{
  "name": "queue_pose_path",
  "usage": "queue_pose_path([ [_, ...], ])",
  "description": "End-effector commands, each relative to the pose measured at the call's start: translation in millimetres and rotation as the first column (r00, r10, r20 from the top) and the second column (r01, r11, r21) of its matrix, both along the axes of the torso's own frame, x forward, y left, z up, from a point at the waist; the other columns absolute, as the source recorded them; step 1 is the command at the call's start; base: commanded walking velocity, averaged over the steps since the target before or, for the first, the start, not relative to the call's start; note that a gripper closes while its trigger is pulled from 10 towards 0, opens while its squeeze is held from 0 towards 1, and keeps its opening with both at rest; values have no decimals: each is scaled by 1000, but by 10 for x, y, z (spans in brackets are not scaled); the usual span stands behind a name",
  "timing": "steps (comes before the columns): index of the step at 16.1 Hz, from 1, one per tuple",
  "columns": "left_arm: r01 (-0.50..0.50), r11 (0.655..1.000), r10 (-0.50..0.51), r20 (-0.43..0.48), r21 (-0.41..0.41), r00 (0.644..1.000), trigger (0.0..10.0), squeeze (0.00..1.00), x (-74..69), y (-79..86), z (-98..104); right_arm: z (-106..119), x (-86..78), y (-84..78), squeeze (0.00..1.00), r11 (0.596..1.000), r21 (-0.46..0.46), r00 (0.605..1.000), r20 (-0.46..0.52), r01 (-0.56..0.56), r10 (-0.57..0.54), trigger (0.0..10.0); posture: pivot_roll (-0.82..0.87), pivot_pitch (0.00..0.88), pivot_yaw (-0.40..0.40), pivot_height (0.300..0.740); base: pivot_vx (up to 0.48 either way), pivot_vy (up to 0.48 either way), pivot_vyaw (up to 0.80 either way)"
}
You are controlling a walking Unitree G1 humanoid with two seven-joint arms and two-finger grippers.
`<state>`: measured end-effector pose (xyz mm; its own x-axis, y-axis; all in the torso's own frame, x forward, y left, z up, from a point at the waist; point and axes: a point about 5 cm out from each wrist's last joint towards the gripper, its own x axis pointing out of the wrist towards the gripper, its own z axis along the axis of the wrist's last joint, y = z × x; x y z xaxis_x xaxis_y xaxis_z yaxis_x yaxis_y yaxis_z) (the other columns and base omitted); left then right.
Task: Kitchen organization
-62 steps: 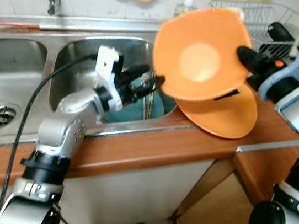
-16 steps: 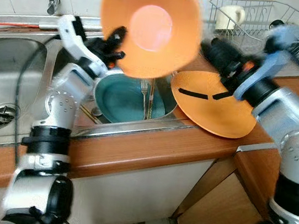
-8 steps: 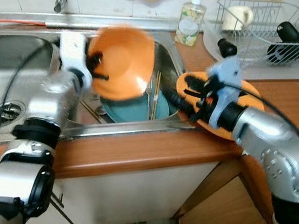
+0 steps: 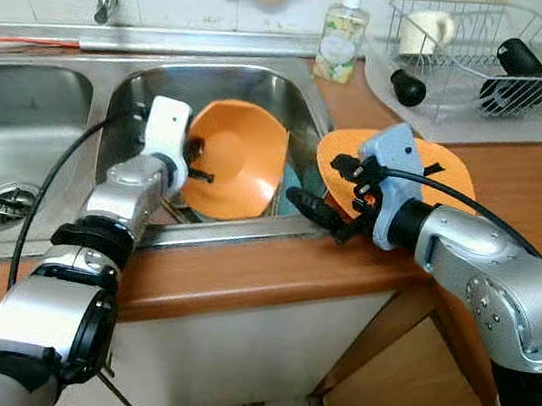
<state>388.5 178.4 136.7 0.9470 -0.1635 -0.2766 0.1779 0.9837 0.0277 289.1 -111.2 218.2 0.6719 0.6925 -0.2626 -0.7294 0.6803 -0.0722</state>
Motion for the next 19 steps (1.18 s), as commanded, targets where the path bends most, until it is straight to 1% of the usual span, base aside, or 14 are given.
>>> queue_pose_path([
  [1,12,999,-12,3,33,1000,10000,0,38,-32,57,-13,-23,11,1000,1000,-27,1000,-1,-9,9,10000,-156,0,40,740,0,0,0],
  [3,20,999,-19,-10,32,1000,10000,0,34,-32,34,-16,-25,2,1000,1000,-30,1000,-2,0,0,10000,-162,0,44,740,0,0,0],
  [4,23,999,-23,-18,30,1000,10000,341,33,-32,26,-19,-25,-4,1000,999,-32,1000,-2,3,-4,10000,-163,0,47,740,0,0,0],
  [5,25,999,-24,-22,32,999,10000,1000,32,-29,20,-24,-26,-10,1000,999,-32,1000,-4,9,-9,10000,-163,0,47,740,0,0,0],
  [11,36,998,-35,-26,44,999,10000,1000,29,-19,9,-26,-10,-19,1000,999,-34,1000,-2,19,-19,10000,-162,0,45,740,0,0,0],
  [14,28,997,-28,2,69,1000,10000,1000,31,30,40,-19,6,-33,1000,999,-31,999,5,36,-36,10000,-161,0,45,740,0,0,0],
  [16,33,997,-38,86,64,996,10000,1000,35,67,127,1,52,-100,1000,996,-21,996,19,88,-88,10000,-160,0,46,740,0,0,0],
  [17,29,999,-34,114,46,993,10000,1000,35,76,157,8,70,-125,1000,994,-17,994,22,109,-108,10000,-159,0,47,740,0,0,0],
  [18,29,999,-35,139,44,990,10000,1000,34,85,184,17,96,-159,1000,990,-7,990,24,138,-137,10000,-155,0,46,740,0,0,0],
  [19,29,998,-39,195,54,980,10000,1000,26,118,252,39,166,-253,1000,977,16,977,29,211,-211,10000,-152,0,46,740,0,0,0],
])
